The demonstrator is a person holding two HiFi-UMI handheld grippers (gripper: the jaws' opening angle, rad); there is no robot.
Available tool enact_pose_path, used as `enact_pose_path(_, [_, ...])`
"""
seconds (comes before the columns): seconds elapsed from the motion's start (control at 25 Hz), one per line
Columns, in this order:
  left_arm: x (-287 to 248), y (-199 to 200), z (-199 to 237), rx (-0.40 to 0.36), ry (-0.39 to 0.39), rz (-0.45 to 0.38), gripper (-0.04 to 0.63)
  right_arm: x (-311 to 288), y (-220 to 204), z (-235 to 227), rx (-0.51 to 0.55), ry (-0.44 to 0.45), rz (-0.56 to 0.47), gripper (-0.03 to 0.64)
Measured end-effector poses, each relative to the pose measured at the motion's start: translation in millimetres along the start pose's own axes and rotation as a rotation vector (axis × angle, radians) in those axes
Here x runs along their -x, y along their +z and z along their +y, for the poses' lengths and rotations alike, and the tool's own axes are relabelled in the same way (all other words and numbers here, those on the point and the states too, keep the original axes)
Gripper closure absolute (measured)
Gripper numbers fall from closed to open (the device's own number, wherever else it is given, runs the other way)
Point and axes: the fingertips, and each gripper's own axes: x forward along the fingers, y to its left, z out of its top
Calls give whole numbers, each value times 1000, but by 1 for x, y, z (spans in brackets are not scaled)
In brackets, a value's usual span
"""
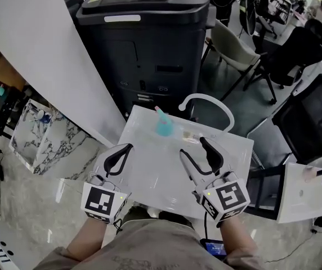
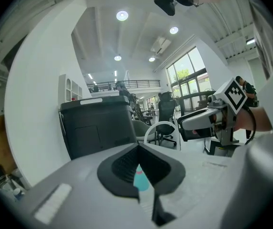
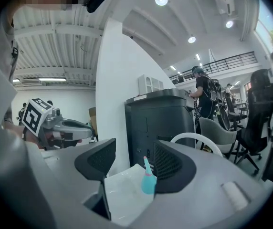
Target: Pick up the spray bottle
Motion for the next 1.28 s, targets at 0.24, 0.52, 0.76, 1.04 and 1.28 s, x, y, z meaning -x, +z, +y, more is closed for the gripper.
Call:
enact_pose_path(0.24, [2, 4, 16, -14, -51, -15, 595, -4, 3, 10, -2, -57, 9, 347])
enact_pose_path(0.52, [10, 2, 36, -25, -132, -42, 595, -8, 8, 30, -4, -144, 9, 347])
enact_pose_path(0.76, [14, -2, 50, -33, -190, -61, 595, -9, 8, 48, -15, -202, 7, 350])
enact_pose_path(1.04, [14, -4, 53, -45, -231, -73, 595, -10, 0, 52, -39, -244, 16, 348])
enact_pose_path(1.28, [6, -6, 61, -48, -223, -72, 595, -34, -12, 42, -55, -231, 36, 348])
